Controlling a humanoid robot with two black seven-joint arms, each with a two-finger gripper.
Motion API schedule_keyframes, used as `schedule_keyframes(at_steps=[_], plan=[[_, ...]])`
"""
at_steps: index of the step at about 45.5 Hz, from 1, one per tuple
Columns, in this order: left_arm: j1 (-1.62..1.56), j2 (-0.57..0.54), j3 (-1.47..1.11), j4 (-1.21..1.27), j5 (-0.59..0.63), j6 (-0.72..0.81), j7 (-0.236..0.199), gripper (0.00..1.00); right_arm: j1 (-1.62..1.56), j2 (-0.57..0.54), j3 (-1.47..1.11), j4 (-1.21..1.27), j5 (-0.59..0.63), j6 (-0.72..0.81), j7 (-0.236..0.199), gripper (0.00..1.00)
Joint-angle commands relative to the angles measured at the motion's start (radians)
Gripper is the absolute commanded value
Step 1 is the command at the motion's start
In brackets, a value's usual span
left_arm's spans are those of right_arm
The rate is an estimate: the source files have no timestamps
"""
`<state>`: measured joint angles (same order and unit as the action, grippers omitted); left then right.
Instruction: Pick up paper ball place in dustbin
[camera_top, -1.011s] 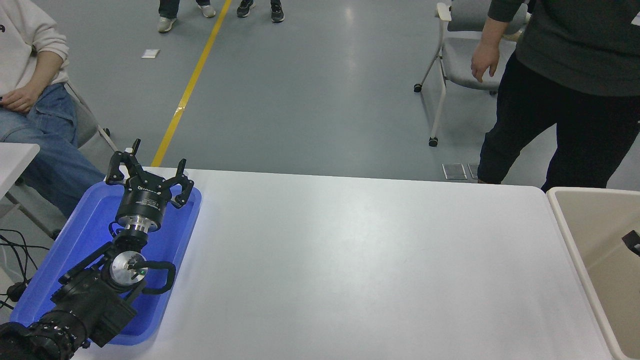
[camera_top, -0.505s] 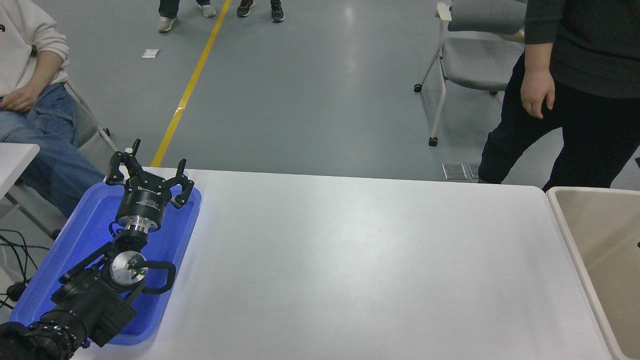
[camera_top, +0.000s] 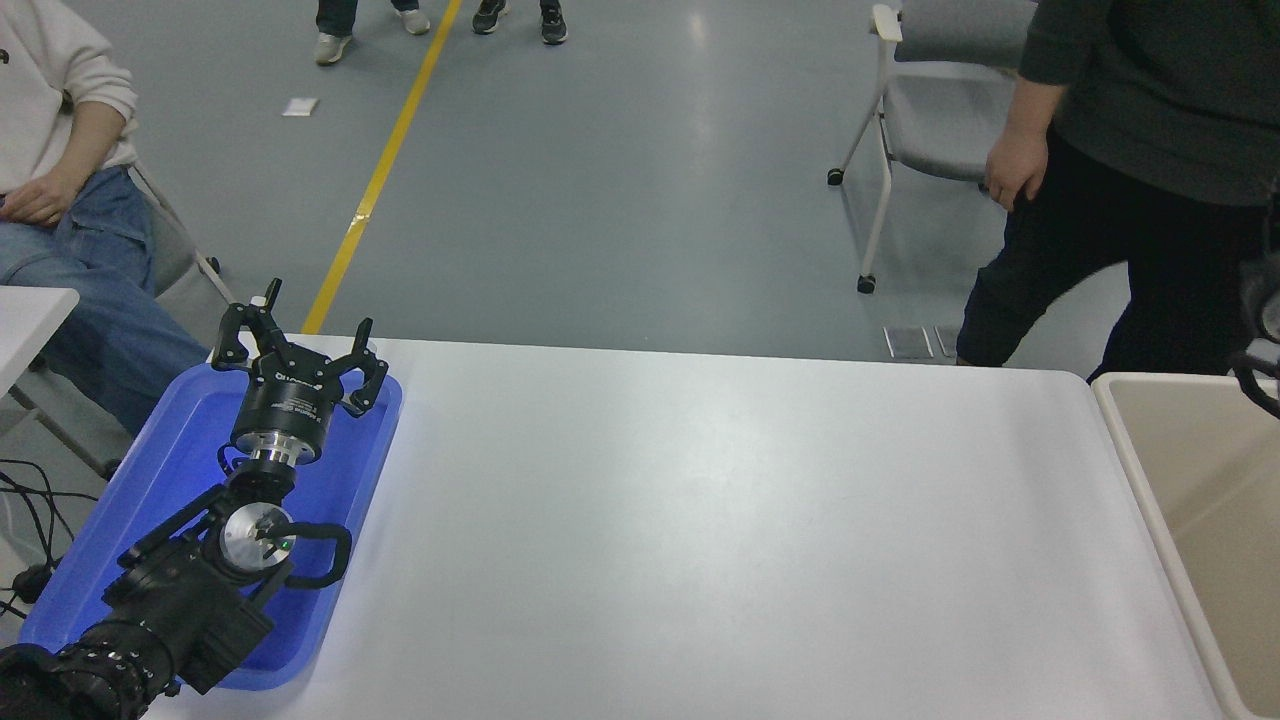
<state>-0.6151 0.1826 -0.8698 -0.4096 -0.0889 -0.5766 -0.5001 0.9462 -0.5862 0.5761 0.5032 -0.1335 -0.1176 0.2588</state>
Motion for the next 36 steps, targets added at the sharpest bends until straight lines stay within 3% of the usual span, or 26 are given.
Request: schedule_keyframes(at_steps=[1,3,10,13,21,36], plan=[[0.000,0.000,0.000,0.000,0.000,0.000,0.000,1.00,-0.061,-0.004,0.291,0.224,-0.024,0.032,0.045,1.00],[0.000,0.000,0.000,0.000,0.000,0.000,0.000,1.00,-0.075,-0.003,0.297,0.242,-0.040,0.042,0.051,1.00],[0.000,0.000,0.000,0.000,0.000,0.000,0.000,1.00,-0.165,0.029,0.329,0.258,-0.113,0.140,0.186,1.00],[0.000,0.000,0.000,0.000,0.000,0.000,0.000,1.00,-0.216,0.052,0.355,0.256,-0.113,0.180,0.223,1.00],[0.000,0.000,0.000,0.000,0.000,0.000,0.000,1.00,-0.360,0.111,0.363,0.253,-0.113,0.260,0.229,1.00],[0.000,0.000,0.000,0.000,0.000,0.000,0.000,1.00,-0.497,0.233,0.424,0.244,-0.113,0.266,0.231,1.00]])
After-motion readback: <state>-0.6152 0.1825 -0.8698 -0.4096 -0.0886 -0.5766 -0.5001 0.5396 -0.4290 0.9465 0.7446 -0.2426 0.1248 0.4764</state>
